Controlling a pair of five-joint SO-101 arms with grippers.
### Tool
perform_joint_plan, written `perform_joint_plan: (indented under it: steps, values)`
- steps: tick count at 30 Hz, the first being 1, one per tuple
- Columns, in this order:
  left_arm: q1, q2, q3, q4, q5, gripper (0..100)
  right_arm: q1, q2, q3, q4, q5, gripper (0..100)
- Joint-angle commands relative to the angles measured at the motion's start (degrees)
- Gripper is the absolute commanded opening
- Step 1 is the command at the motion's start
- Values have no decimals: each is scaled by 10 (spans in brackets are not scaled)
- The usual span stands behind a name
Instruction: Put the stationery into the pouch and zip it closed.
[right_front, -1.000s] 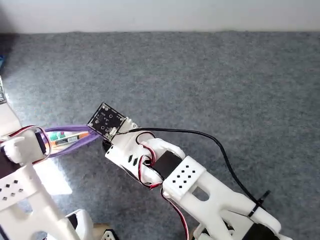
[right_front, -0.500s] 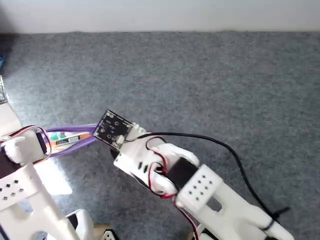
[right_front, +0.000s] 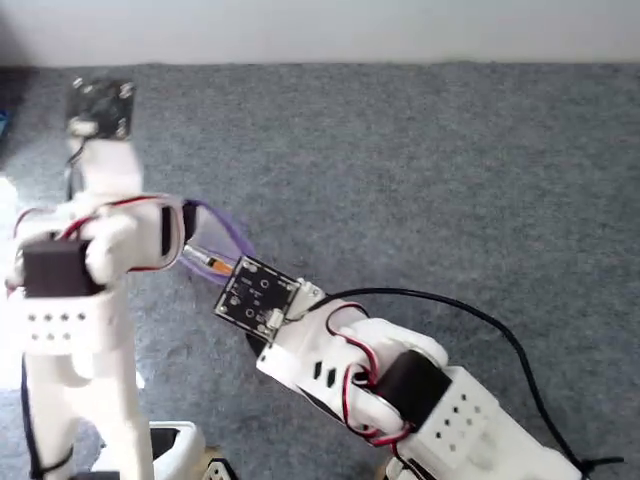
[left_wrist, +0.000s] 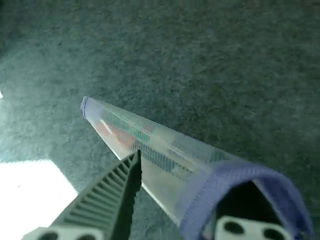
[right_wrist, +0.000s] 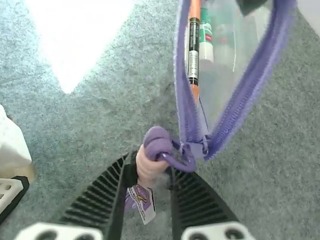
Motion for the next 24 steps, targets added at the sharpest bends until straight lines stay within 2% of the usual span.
perform_joint_plan:
  steps: [1,6,10,15,20,24]
  values:
    - [49,45,-87,1,4,230,-6,-49,-33,26,4,8]
    - [111,83,-148,38,7,294,-5,-74,-33,53,1,8]
    - [135,87,-170,40,7,302,10,-78,-33,53,-21,8]
    - [128,86,-175,41,8,303,15,-77,-33,51,-21,8]
    - [91,86,-247,86,8,303,16,-77,-33,48,-22,8]
    - [91,78,-282,95,8,301,17,-76,-34,28,-20,8]
